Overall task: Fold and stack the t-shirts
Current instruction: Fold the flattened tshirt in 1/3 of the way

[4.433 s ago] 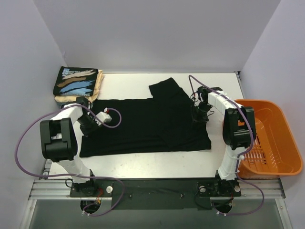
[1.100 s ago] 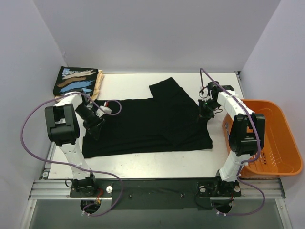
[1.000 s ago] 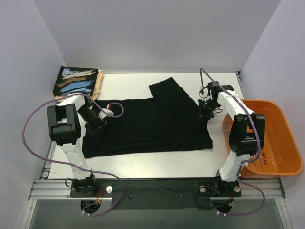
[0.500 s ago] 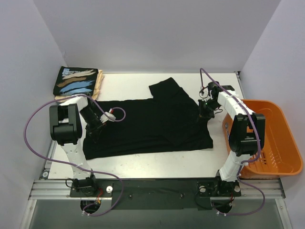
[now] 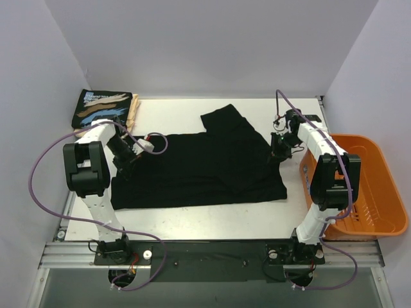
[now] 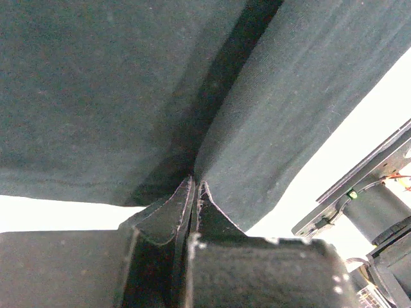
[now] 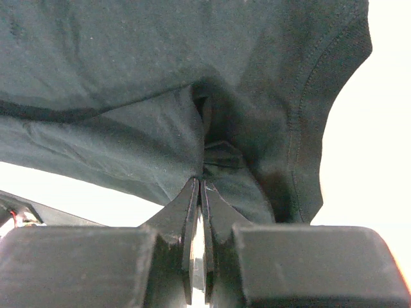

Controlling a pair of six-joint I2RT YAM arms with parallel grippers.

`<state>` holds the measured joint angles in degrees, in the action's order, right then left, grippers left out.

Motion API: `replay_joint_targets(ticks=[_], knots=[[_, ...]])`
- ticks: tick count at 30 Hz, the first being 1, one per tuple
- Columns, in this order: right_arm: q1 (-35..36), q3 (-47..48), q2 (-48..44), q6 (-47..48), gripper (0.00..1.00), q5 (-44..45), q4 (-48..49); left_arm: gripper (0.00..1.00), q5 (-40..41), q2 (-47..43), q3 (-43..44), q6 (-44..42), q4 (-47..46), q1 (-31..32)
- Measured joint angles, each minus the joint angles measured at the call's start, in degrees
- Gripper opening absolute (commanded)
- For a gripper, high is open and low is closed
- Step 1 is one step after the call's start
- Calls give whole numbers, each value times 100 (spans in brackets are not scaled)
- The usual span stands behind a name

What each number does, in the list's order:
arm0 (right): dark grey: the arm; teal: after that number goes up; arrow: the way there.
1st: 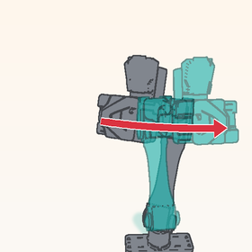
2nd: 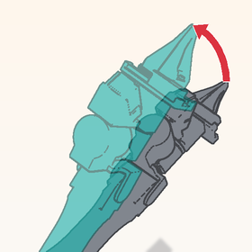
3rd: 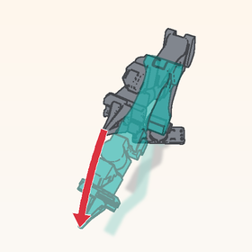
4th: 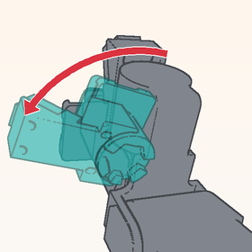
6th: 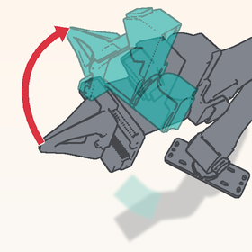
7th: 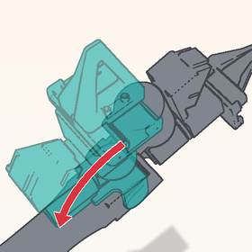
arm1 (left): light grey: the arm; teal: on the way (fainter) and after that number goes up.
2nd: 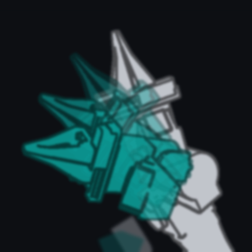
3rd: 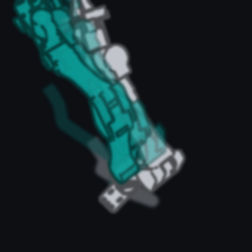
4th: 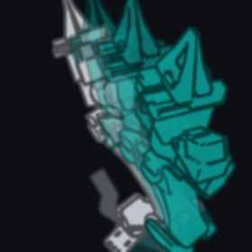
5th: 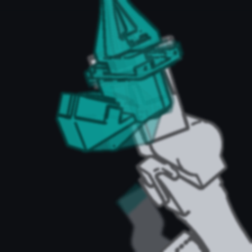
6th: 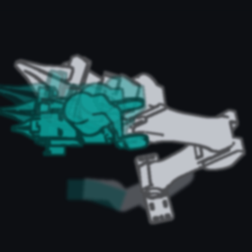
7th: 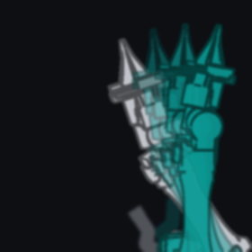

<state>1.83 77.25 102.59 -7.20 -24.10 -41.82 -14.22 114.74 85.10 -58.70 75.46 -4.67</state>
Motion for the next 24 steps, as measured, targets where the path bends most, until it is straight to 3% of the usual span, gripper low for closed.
replay_joint_targets(ticks=[15, 17, 18, 19, 20, 24], knots=[[79, 7, -92, -24, 0, -219, 2, 0, 389, -98, 52, 450, -485, 210], [79, 4, -76, -44, 0, -221, 2, 12, 509, -98, -9, 546, -695, 225], [74, 4, -61, -57, 0, -214, 2, 26, 553, -98, -52, 577, -791, 238], [66, 4, -37, -74, 0, -195, 0, 32, 592, -98, -101, 608, -874, 249], [59, 4, 9, -96, 0, -184, 2, 43, 623, -98, -151, 627, -942, 267], [52, 4, 306, -179, 0, -175, 2, 51, 686, -98, -280, 754, -1130, 356]])
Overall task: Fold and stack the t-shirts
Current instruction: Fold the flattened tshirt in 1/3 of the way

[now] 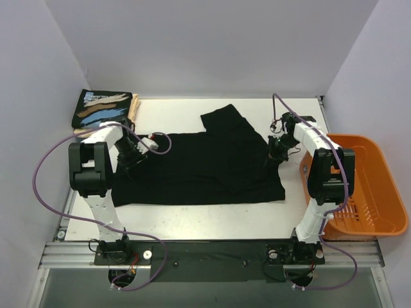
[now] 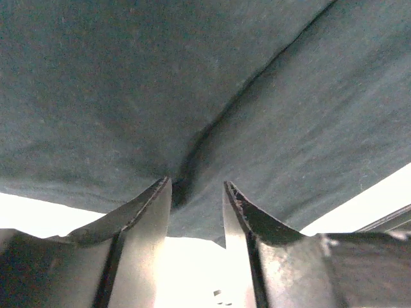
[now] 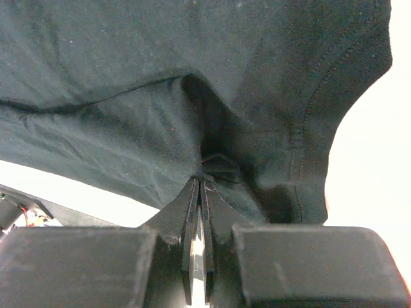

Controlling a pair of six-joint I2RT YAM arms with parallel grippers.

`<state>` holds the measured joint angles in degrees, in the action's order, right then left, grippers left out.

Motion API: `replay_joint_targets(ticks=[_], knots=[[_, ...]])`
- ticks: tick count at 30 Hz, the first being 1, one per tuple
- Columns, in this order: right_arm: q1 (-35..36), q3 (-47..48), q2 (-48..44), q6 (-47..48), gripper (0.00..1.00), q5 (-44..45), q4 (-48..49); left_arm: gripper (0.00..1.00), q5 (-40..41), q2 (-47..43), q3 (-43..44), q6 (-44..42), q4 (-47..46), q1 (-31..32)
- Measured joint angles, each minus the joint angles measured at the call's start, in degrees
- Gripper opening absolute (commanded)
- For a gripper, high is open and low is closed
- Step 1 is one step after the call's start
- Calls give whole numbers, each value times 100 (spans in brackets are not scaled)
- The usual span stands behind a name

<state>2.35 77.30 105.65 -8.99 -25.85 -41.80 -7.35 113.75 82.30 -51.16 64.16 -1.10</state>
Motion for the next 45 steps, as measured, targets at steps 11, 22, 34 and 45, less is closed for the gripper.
replay_joint_targets(ticks=[11, 22, 34, 45], knots=[[-2, 50, 374, -144, 0, -55, 13, 54, -1088, -498, 1045, 278, -457, 1742], [-81, 201, 732, -122, 0, -168, 87, 47, -3123, 57, 1471, -498, -1209, 4756], [-92, 192, 728, -120, 0, -214, 111, 43, -3257, 984, 1480, -1370, -1864, 5136], [-120, 192, 728, -120, 0, -299, 133, 51, -2868, 1012, 1366, -1864, -1829, 5165]])
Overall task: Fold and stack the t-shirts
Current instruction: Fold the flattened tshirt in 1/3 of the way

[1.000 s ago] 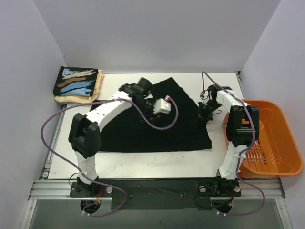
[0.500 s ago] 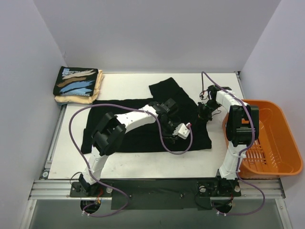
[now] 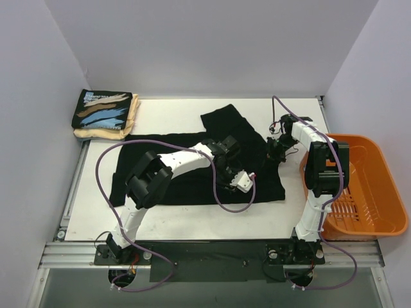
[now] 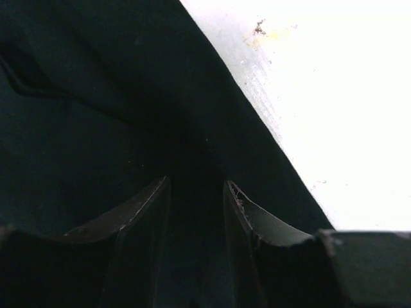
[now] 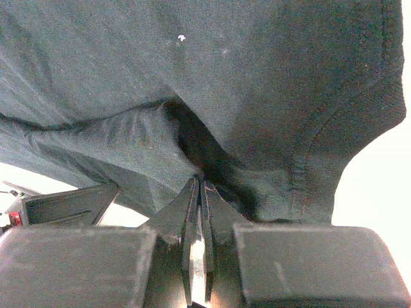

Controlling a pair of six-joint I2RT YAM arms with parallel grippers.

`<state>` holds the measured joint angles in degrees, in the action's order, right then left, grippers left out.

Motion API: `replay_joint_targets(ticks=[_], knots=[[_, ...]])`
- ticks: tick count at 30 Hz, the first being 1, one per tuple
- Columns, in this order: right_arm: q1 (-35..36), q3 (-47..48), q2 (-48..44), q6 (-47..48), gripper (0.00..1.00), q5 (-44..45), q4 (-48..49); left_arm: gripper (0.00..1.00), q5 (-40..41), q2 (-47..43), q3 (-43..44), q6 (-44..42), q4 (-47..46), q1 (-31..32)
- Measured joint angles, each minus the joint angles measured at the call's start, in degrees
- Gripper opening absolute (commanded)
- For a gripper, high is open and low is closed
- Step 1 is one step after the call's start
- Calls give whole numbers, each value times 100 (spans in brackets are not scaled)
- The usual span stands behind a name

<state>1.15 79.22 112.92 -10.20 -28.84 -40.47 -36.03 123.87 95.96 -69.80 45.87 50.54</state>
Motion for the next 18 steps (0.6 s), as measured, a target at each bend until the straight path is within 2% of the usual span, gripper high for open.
replay_joint_targets(ticks=[2, 7, 8, 9, 10, 11, 13, 18], knots=[[0, -2, 0, 0, 0, -4, 2, 51, 46, 15, -4, -26, -2, 28], [0, -2, 0, -2, 0, -7, 11, 43, 199, 103, -4, -33, -59, 76], [0, -2, 0, 0, 0, -9, 13, 38, 225, 114, -4, -28, -81, 76], [0, -2, 0, 0, 0, -9, 20, 29, 271, 120, -7, -11, -109, 83], [0, -2, -2, 0, 0, -7, 24, 25, 317, 129, -7, -2, -138, 90], [0, -2, -4, -2, 0, -9, 24, 16, 348, 131, -9, 26, -151, 92], [0, -2, -15, -2, 0, -9, 24, 10, 428, 133, -11, 11, -188, 107], [-28, -2, -74, -2, 0, -7, 24, 12, 442, 133, 109, 44, -24, 101]])
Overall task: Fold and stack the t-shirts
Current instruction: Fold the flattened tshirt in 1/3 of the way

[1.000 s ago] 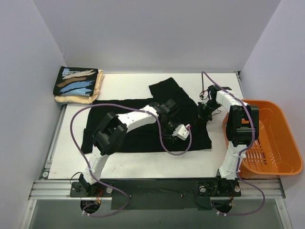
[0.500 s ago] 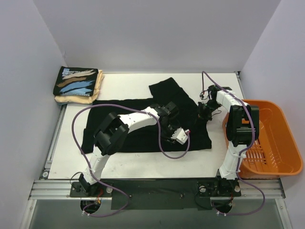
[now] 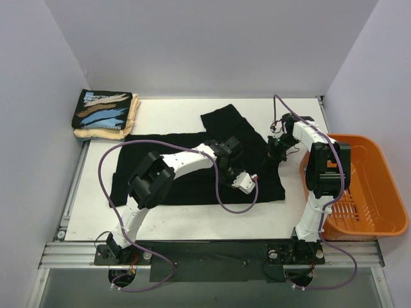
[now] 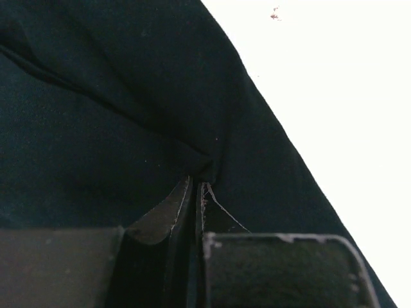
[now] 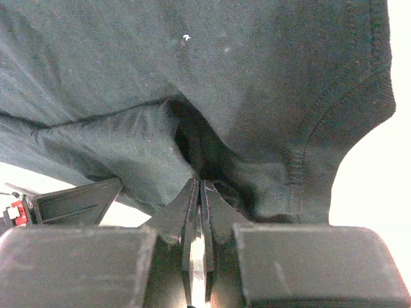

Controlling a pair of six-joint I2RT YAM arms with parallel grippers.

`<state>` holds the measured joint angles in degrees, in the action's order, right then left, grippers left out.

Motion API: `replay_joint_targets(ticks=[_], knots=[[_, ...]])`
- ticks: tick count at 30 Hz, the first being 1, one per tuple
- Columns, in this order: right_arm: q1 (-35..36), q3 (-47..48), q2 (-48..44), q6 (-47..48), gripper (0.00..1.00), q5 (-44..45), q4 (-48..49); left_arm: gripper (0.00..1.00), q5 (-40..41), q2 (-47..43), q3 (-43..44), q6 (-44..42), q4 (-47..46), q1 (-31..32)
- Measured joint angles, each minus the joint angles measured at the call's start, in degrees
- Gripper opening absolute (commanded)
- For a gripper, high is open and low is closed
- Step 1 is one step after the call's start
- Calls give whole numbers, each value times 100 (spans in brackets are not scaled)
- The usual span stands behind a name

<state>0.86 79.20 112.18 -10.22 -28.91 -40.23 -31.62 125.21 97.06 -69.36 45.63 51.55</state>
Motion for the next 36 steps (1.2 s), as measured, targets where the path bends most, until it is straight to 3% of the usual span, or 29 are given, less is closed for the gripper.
replay_joint_targets(ticks=[20, 22, 26, 32, 35, 36], knots=[[-20, -2, -131, -2, 0, -4, -2, 23, -39, 0, 243, 498, 254, -11], [-20, -2, -131, 0, 0, -7, -2, 25, -39, 0, 243, 568, 243, -11], [-20, -4, -131, 0, 0, -4, -2, 41, -66, 0, 243, 680, 212, -11], [-20, -46, -142, 0, 0, -4, -2, 40, -164, 13, 243, 887, 79, 7], [-20, -57, -142, 0, 0, -7, 0, 29, -192, 28, 240, 951, 22, 28], [-20, -57, -142, 0, 0, -4, 0, 21, -195, 31, 236, 990, 4, 37]])
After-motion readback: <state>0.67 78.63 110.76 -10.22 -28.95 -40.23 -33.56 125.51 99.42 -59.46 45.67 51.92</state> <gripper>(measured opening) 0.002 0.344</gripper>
